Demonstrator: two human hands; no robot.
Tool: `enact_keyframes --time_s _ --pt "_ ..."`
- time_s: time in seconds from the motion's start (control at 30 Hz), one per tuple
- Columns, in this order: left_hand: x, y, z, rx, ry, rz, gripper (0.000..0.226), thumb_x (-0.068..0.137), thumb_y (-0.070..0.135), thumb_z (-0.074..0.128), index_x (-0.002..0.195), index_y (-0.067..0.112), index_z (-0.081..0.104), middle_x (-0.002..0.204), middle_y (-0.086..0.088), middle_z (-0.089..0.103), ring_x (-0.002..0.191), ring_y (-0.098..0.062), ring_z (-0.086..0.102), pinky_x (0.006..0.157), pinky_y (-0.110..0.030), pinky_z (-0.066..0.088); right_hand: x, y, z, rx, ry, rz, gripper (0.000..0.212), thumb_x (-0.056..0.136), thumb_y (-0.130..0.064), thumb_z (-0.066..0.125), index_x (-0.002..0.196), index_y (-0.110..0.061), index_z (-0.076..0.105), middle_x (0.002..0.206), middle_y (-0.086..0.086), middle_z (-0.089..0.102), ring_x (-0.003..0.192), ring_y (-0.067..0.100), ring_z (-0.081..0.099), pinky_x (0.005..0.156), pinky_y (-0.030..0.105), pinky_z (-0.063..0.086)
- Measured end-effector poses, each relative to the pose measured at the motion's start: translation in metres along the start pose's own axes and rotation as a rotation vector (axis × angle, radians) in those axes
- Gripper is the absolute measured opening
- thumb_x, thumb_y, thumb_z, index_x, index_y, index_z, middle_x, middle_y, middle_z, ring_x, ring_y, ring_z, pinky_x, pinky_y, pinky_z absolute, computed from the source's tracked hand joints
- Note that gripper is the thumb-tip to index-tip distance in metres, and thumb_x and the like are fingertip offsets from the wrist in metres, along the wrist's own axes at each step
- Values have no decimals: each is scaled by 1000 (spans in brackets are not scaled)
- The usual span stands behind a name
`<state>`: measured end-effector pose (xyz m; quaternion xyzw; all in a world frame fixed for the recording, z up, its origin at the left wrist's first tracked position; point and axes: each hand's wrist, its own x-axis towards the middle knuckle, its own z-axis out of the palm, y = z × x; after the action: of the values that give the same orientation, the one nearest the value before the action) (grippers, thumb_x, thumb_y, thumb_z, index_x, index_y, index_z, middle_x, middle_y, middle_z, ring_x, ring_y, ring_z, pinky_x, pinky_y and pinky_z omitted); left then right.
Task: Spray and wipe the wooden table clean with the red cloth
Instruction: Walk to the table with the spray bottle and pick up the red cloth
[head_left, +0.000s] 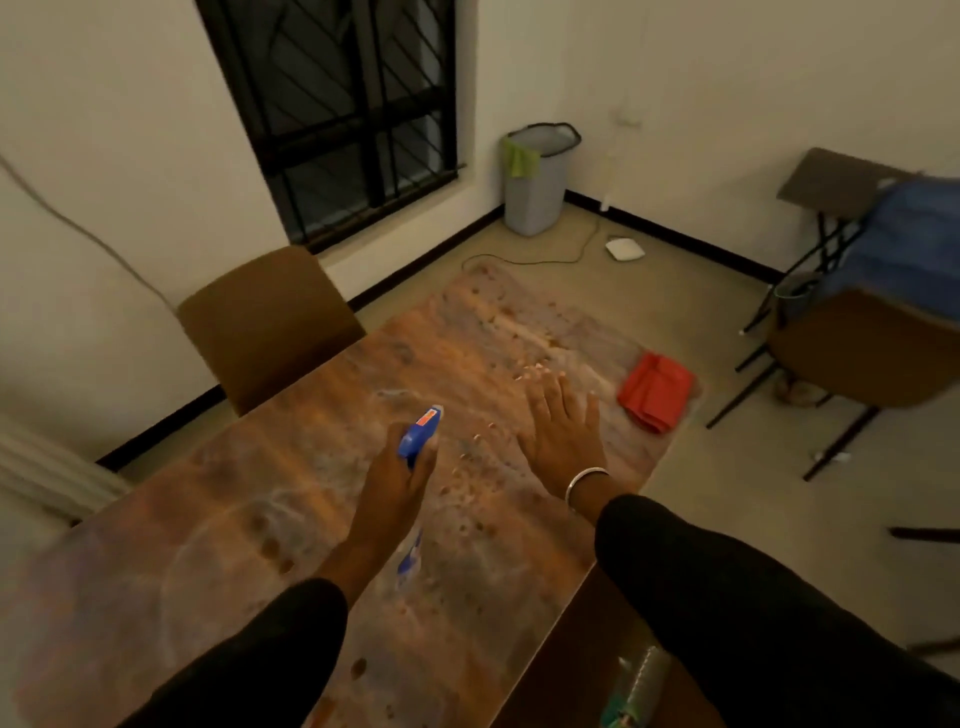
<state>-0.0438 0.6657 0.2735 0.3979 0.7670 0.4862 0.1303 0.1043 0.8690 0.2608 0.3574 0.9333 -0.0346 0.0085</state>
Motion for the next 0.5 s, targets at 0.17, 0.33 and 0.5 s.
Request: enact_keyframes --time_s 0.17,0.33,0.5 --pt "57 10 91 5 -136 -46 18 92 26 66 96 36 52 63 3 54 47 -4 50 44 -16 41 53 115 34 86 -84 149 76 109 -50 38 169 -23 1 177 13 -5 163 37 -4 129 61 15" --pt "99 3 147 -39 -140 -33 30 86 21 72 98 36 50 71 7 56 54 -8 53 48 -16 45 110 207 72 125 -294 321 72 110 -41 45 169 -22 7 176 17 -10 162 45 -2 129 57 18" --pt "113 -7 183 -102 -117 -68 32 89 22 71 104 38 47 74 2 59 56 -11 56 49 -21 52 144 241 113 264 -400 499 76 109 -47 49 169 -34 3 174 19 -15 158 55 -2 127 64 12"
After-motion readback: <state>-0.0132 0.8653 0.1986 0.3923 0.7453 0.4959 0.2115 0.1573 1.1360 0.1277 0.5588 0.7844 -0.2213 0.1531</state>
